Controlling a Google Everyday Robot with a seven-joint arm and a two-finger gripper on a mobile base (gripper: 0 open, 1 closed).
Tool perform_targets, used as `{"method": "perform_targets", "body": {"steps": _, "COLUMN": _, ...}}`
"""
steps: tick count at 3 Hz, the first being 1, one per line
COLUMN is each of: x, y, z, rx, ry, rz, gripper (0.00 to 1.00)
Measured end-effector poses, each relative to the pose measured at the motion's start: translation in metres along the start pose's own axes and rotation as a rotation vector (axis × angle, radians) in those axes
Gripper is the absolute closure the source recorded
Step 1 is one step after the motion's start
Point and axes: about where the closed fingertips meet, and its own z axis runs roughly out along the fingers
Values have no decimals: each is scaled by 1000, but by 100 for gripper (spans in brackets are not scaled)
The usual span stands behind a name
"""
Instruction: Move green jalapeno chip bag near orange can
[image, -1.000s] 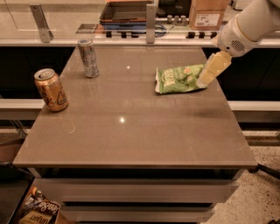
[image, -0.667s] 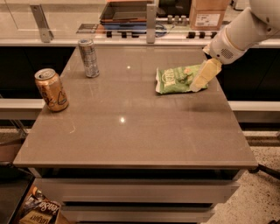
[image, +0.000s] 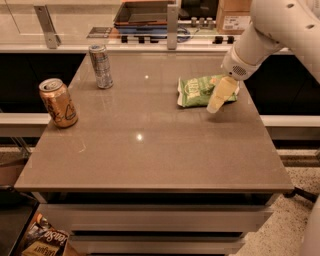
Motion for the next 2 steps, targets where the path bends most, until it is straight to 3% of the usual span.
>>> {"method": "perform_targets", "body": {"steps": 2, "x": 0, "y": 1, "z": 15, "rx": 2, "ry": 56, "rz": -16, "gripper": 0}}
